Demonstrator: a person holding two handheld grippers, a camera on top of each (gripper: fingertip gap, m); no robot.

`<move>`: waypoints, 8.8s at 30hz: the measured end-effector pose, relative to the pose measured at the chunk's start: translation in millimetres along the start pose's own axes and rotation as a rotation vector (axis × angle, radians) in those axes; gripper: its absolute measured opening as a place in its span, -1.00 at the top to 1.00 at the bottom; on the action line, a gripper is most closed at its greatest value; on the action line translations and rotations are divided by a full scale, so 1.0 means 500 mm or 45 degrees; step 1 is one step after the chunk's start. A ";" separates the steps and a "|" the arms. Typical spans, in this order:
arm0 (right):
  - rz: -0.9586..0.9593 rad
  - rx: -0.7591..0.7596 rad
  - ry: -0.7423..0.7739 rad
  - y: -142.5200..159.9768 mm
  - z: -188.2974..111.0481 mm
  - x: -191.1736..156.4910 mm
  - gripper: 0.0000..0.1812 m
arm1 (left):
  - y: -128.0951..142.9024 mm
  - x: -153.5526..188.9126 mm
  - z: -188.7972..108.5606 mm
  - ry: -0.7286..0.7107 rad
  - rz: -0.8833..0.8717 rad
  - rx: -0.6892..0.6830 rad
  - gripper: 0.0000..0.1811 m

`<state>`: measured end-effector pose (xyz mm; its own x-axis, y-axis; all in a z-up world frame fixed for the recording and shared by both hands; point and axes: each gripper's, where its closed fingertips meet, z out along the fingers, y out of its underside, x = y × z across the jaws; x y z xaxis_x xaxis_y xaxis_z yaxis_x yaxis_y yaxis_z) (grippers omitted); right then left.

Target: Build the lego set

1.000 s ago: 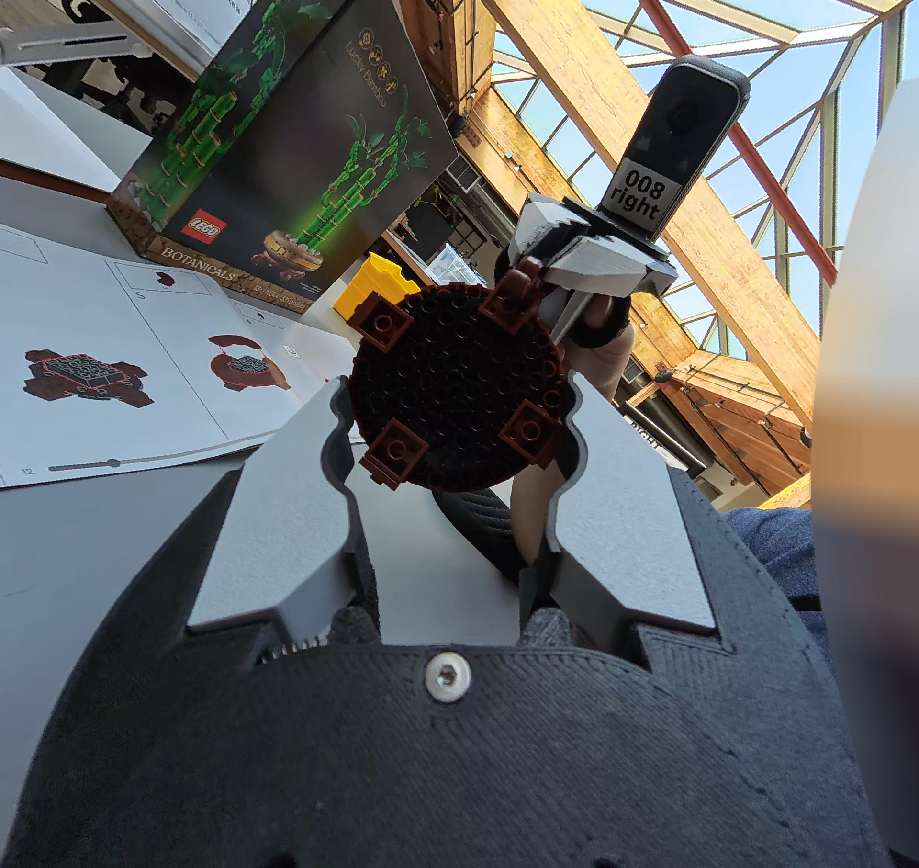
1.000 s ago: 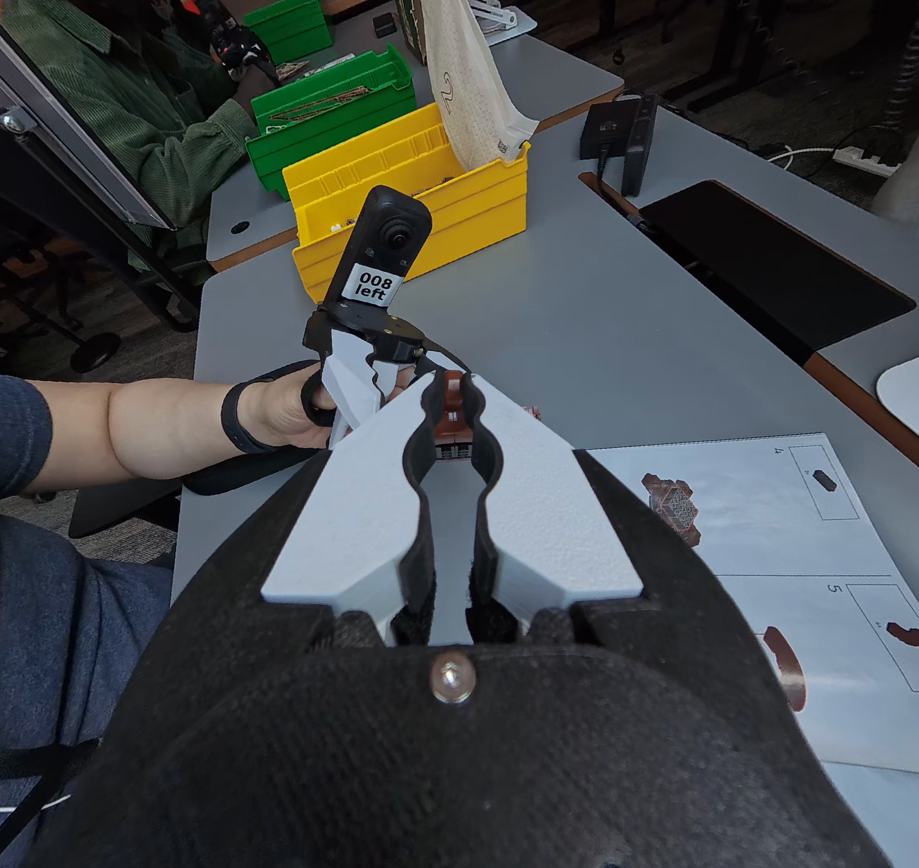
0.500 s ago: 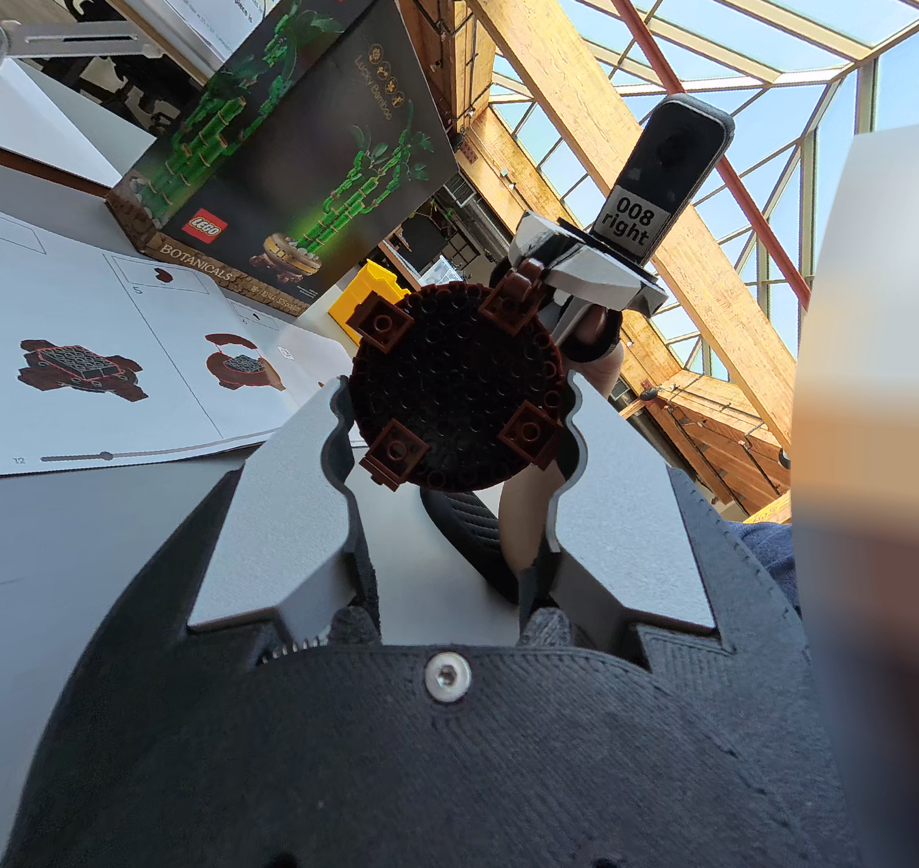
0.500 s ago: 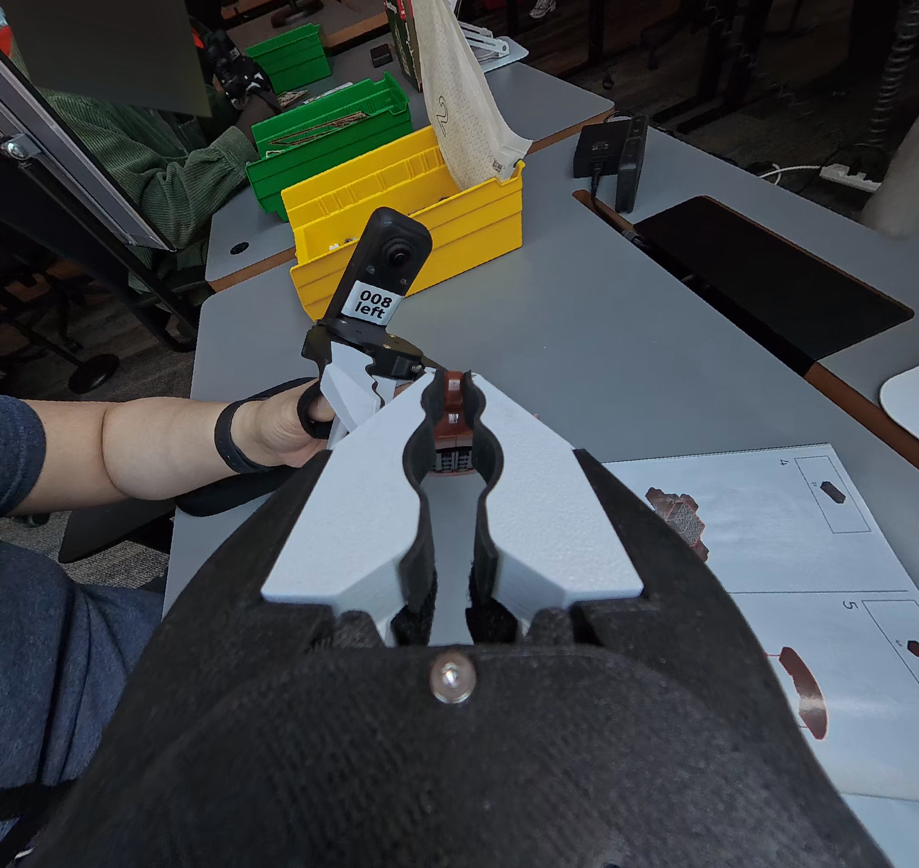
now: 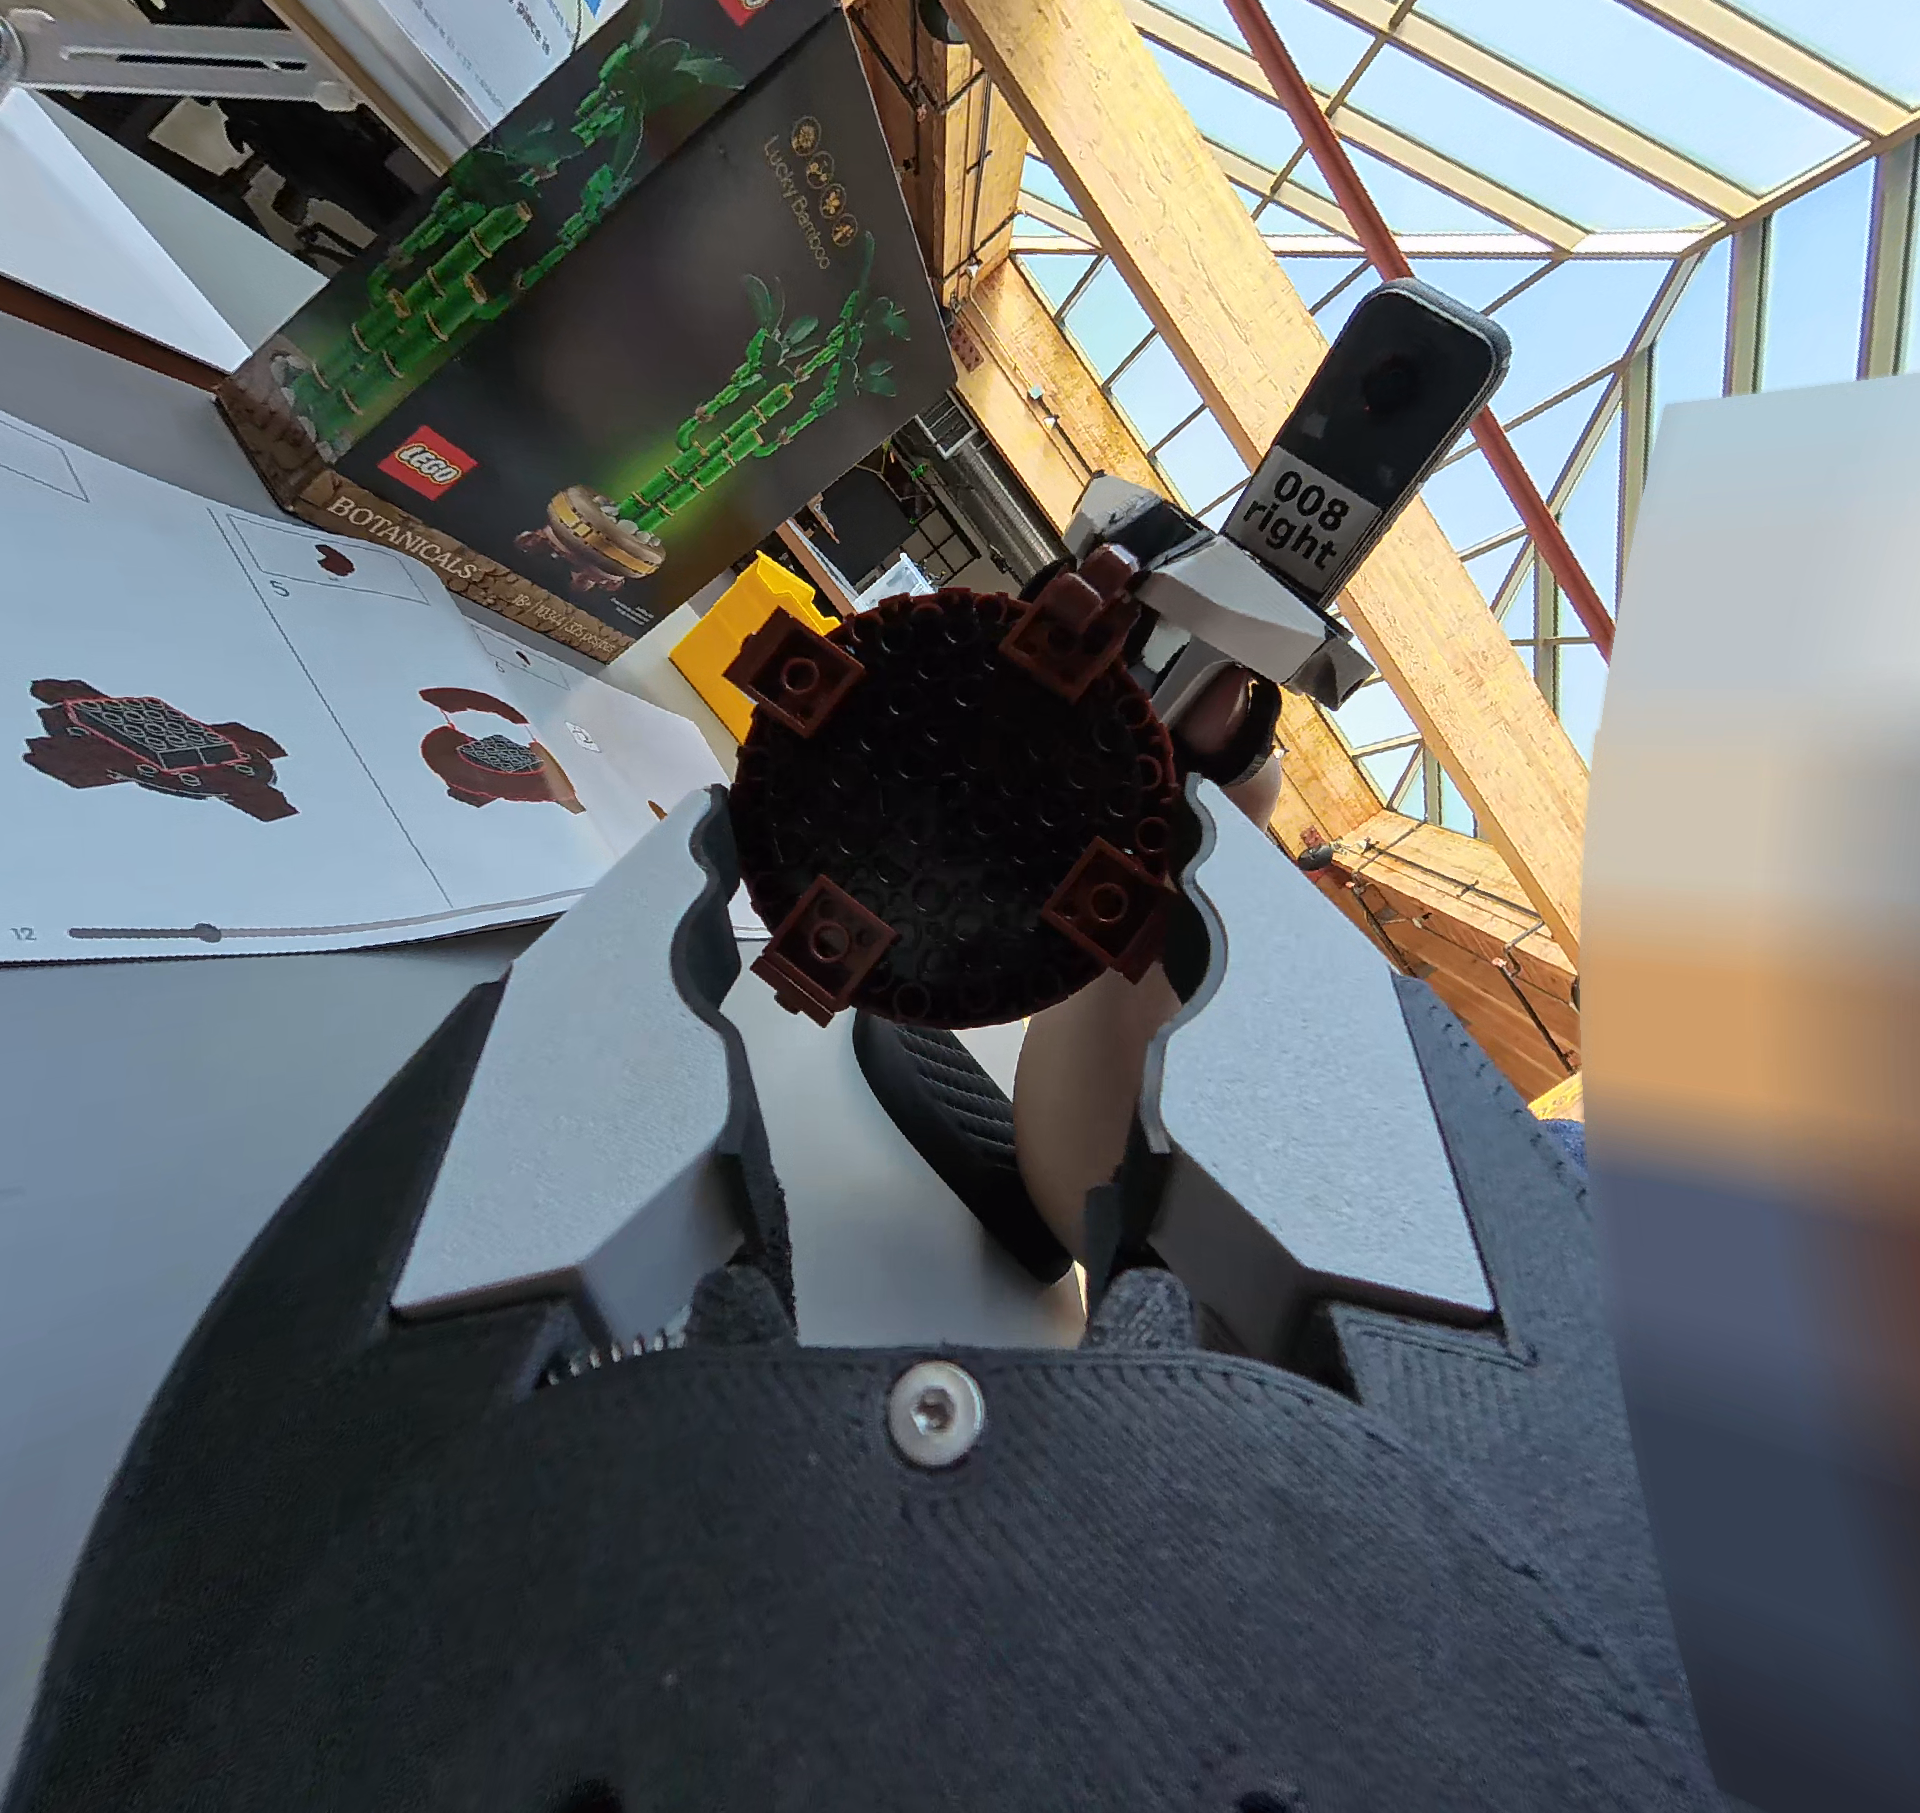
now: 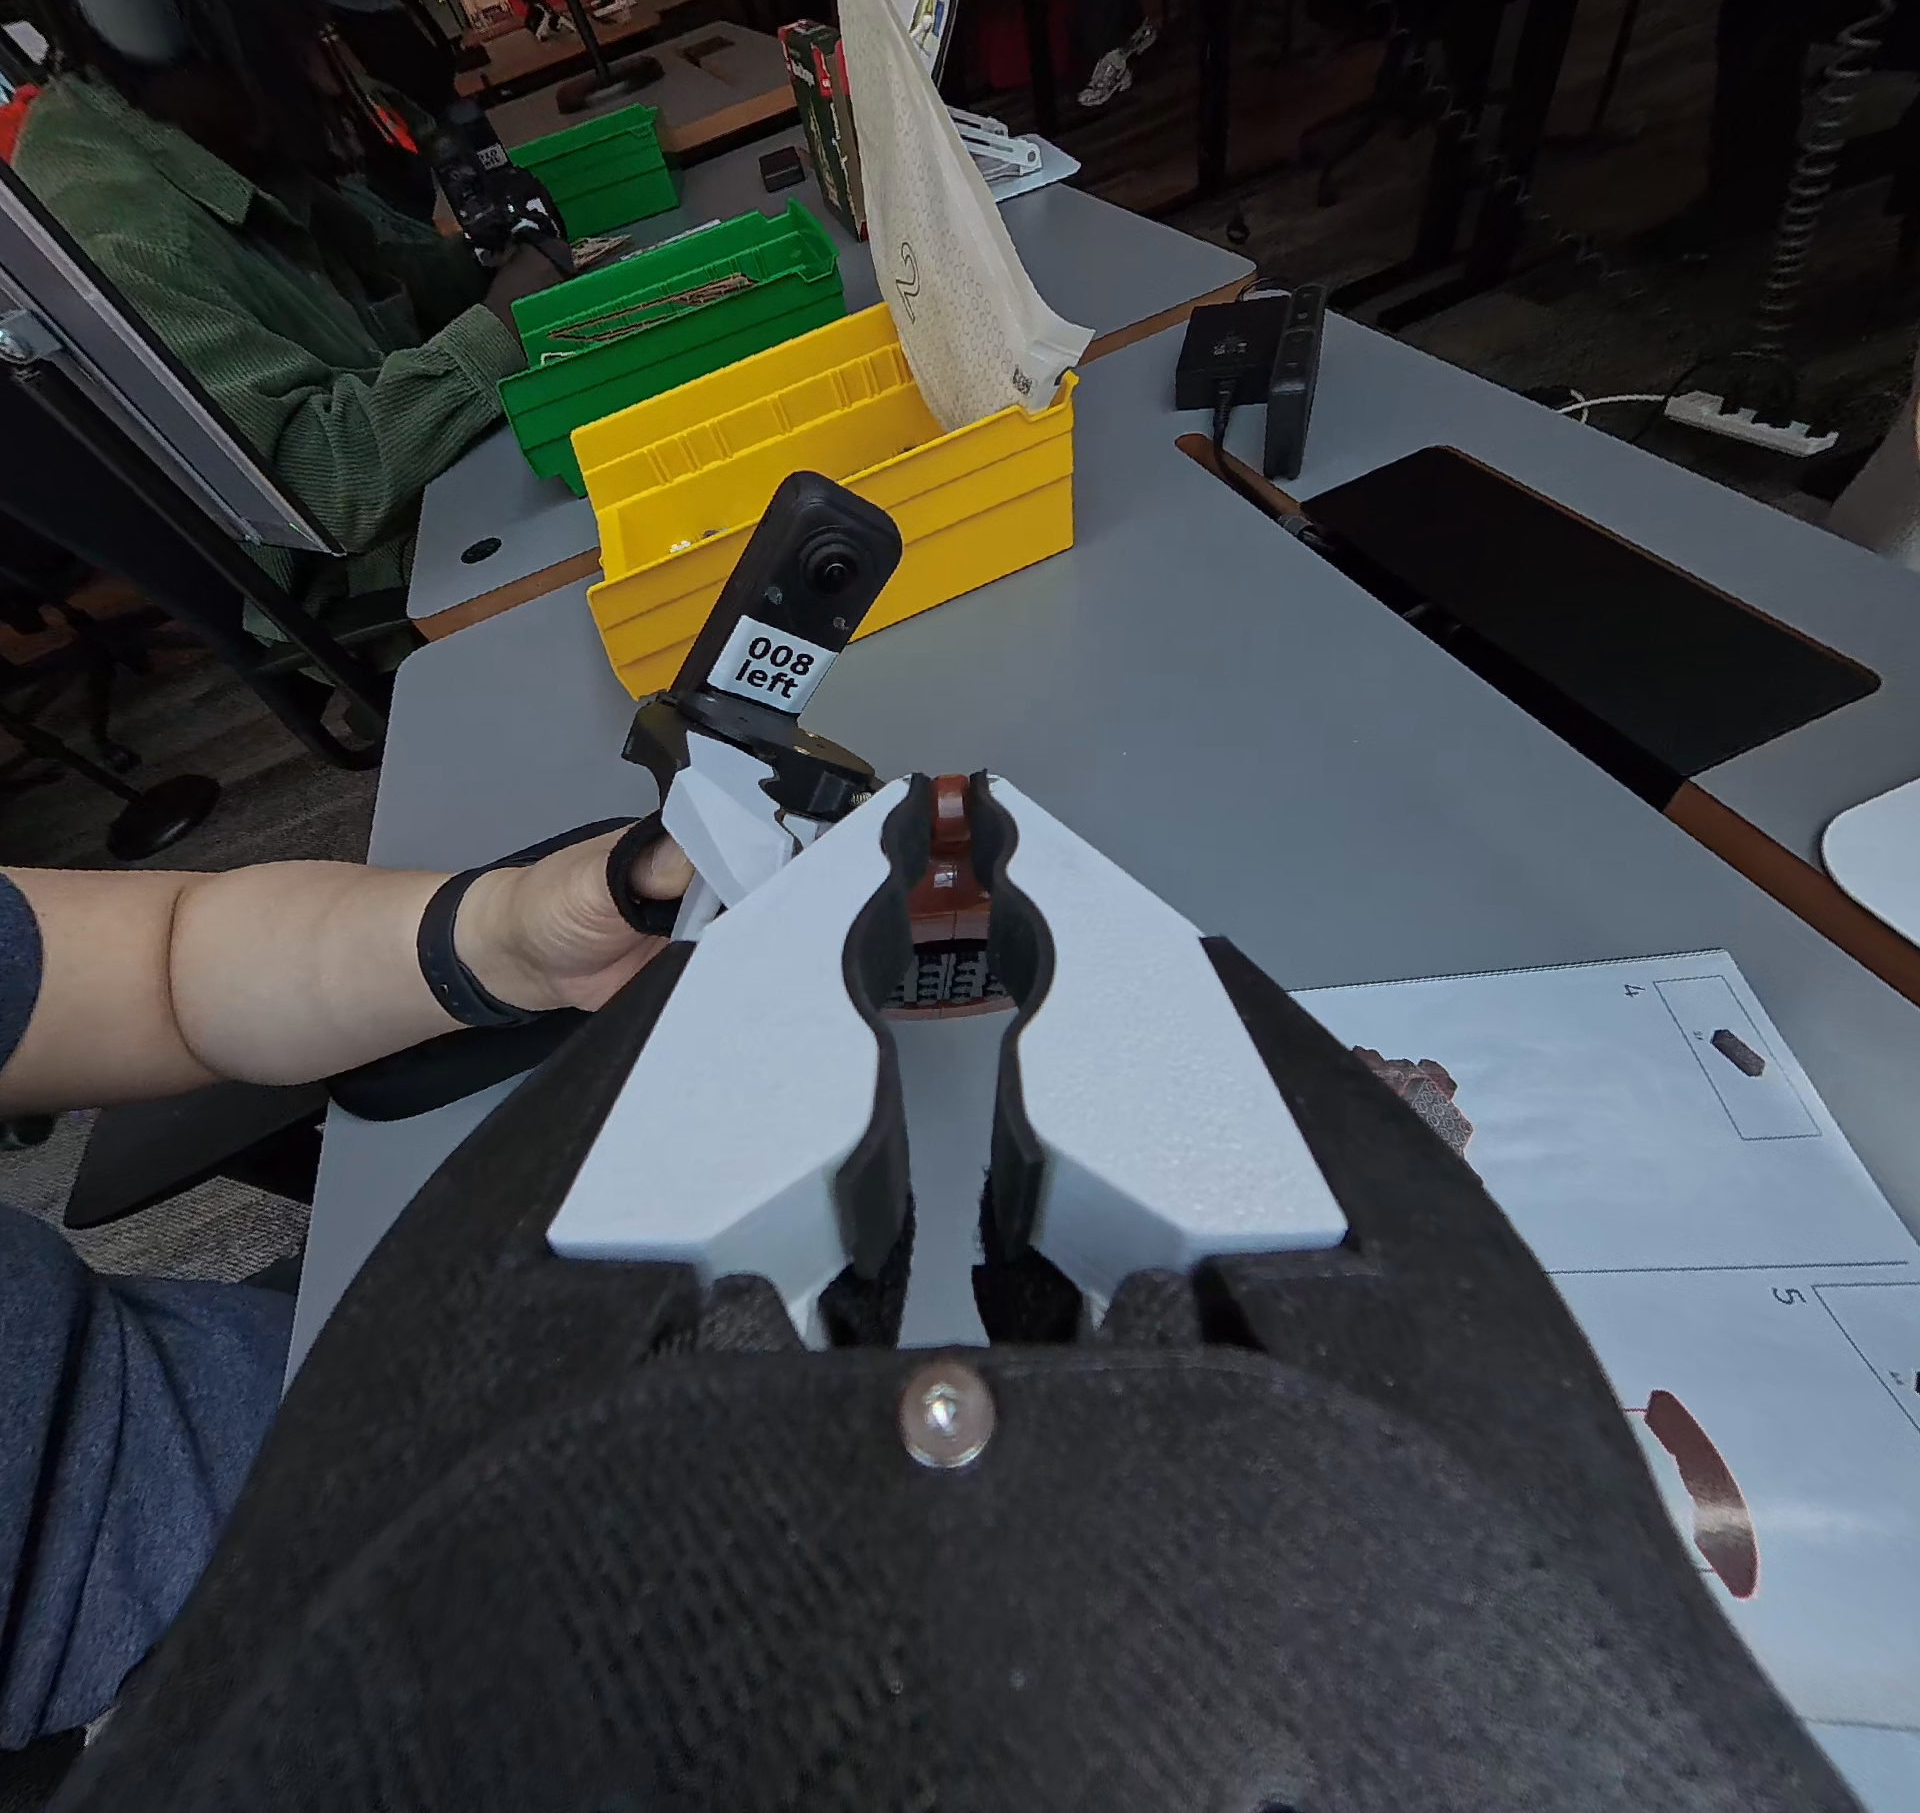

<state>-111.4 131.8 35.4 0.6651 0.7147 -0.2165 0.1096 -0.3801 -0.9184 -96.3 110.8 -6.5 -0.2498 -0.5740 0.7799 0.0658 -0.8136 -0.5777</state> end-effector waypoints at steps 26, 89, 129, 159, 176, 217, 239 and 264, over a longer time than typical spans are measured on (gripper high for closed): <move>0.053 0.032 -0.050 -0.003 0.000 0.000 0.94 | -0.005 -0.003 -0.004 -0.034 0.070 -0.019 0.09; 0.099 0.297 -0.156 -0.025 -0.007 0.018 0.92 | -0.006 -0.041 -0.021 -0.146 0.044 -0.055 0.09; -0.290 -0.068 -0.146 0.109 0.020 0.034 0.36 | 0.011 -0.091 -0.046 -0.887 1.310 -0.510 0.09; 0.791 0.139 -0.462 0.127 0.100 0.038 0.80 | -0.033 -0.099 -0.074 -1.016 1.170 -0.344 0.03; 0.606 0.136 -0.563 0.122 0.090 0.016 0.80 | -0.058 -0.086 -0.110 -0.487 0.328 -0.138 0.19; -0.176 0.309 0.108 0.046 0.048 0.056 0.61 | -0.058 -0.049 -0.087 -0.257 0.176 0.025 0.82; -0.406 0.365 0.374 0.032 0.050 0.042 0.72 | -0.056 -0.028 -0.073 -0.224 0.184 0.087 0.82; -0.403 0.383 0.331 0.031 0.044 0.038 0.75 | -0.049 -0.024 -0.069 -0.212 0.184 0.069 0.82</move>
<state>-113.2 152.5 9.6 0.7995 0.5835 0.1427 0.1437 0.0449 -0.9886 -128.3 140.8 -10.3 -0.0714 -0.6888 0.7215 0.1426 -0.7229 -0.6761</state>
